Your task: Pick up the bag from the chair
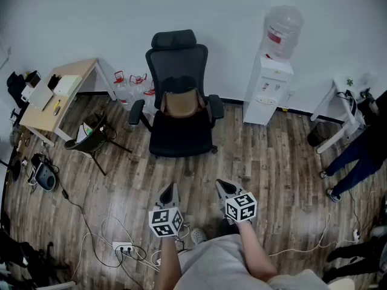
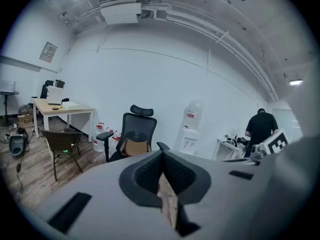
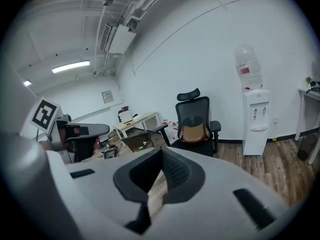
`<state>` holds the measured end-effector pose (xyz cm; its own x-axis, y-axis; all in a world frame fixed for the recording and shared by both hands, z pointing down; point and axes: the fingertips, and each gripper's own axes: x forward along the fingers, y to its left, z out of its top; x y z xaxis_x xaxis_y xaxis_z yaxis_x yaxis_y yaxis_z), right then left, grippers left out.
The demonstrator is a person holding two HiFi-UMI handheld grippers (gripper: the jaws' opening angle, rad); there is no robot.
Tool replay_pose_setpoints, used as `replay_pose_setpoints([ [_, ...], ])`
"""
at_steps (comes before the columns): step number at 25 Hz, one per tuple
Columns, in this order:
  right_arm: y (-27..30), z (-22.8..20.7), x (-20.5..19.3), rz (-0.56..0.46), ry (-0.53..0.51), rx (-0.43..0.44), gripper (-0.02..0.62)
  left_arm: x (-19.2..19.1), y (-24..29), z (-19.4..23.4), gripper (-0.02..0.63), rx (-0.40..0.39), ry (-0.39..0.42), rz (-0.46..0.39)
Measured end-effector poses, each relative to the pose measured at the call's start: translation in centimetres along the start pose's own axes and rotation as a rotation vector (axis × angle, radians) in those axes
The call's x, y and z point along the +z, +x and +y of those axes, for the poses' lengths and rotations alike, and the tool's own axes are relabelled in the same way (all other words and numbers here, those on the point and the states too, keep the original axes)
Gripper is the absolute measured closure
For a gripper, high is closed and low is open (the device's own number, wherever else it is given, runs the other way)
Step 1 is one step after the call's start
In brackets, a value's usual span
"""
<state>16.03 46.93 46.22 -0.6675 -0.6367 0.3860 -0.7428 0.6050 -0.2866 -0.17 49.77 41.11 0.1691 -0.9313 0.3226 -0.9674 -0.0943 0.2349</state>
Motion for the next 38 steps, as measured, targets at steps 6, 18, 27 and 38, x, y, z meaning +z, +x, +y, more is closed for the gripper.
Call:
replay_pose_setpoints([
  [6, 1.1, -4.0, 1.0, 0.007, -0.007, 0.02, 0.594, -0.1, 3.1, -1.3, 0.601, 0.031, -0.009, 0.001],
  [18, 1.6, -12.8, 6.7, -0.05, 0.032, 0.159, 0.592, 3.5, 9.5, -5.1, 0.6, 0.122, 0.003, -0.036],
  [27, 1.1, -20.2, 7.3, -0.035, 0.076, 0.18, 0.589, 3.6, 12.6, -6.8, 0.6, 0.215, -0.027, -0.051],
  [38, 4.5, -21.6, 7.5, -0.013, 0.088, 0.206, 0.588, 3.7, 14.8, -4.6, 0.6, 0.265, -0.038, -0.041],
])
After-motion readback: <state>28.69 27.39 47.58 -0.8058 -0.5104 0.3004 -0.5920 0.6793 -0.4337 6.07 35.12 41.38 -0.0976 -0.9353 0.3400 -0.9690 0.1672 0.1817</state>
